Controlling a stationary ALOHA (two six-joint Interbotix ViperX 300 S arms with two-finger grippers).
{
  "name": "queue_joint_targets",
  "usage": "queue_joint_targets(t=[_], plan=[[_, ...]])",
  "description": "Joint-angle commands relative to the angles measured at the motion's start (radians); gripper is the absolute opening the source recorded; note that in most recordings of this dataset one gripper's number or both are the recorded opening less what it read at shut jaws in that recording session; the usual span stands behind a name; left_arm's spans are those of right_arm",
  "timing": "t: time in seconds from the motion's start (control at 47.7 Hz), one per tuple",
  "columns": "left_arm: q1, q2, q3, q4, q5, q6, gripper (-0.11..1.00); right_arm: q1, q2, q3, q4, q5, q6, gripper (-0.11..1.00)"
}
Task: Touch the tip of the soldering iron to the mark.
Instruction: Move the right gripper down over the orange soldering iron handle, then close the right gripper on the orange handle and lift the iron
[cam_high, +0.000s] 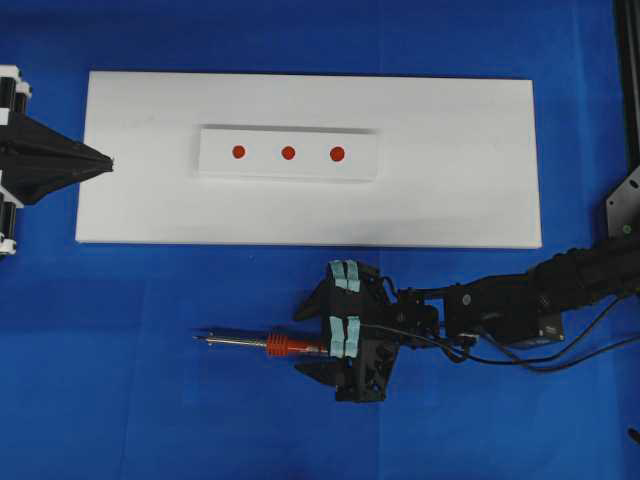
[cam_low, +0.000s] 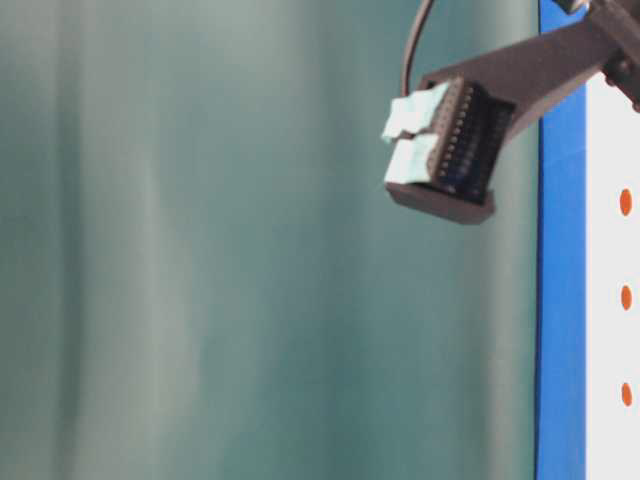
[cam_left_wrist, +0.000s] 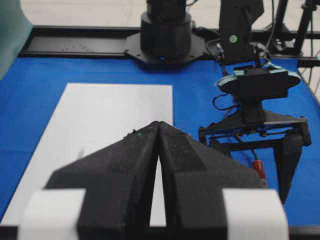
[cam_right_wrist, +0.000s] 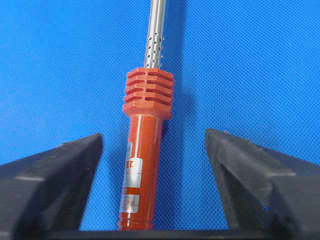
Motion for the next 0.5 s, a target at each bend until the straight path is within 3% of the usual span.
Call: queue_joint_targets(t=[0.0,0.105,0.21,0.482], plan=[[0.005,0.005,-0.009,0.000,-0.009,0.002,0.00,0.003,-0.015,-0.012,0.000,-0.011,-0.003,0.61],[0.005,0.005,-0.009,0.000,-0.009,0.002,0.00,0.003,-0.015,-0.009,0.000,-0.023,-0.005,0.29],[0.005,0.005,-0.009,0.000,-0.008,0.002,0.00,0.002,-0.015,-0.009,0.000,-0.040,-0.005,0.07],[0.003,0.005,-0.009,0.000,-0.009,0.000,0.00,0.002,-0.015,-0.008,0.002,-0.043,-0.005,0.06]])
